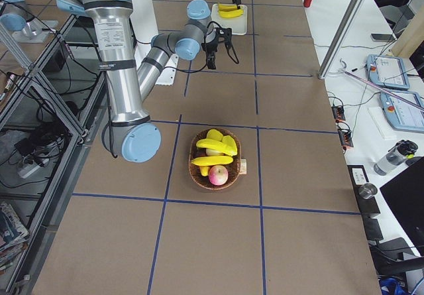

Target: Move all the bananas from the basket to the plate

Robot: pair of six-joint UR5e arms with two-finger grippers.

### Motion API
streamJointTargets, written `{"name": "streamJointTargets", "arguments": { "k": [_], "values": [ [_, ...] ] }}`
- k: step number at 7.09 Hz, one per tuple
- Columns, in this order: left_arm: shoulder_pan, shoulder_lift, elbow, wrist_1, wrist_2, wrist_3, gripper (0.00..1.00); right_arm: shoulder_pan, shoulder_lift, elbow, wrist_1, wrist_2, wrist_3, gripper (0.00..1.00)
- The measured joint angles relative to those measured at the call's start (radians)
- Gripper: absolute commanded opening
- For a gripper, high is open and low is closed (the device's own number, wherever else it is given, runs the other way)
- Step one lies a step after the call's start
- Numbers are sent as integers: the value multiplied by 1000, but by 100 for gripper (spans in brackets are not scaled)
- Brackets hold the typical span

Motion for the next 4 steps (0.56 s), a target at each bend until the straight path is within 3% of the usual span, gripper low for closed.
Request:
{"name": "streamJointTargets", "arguments": {
  "k": [4],
  "values": [
    [62,-98,-9,22,1,-79,100,6,-173,-48,-1,-96,117,100]
  ]
}}
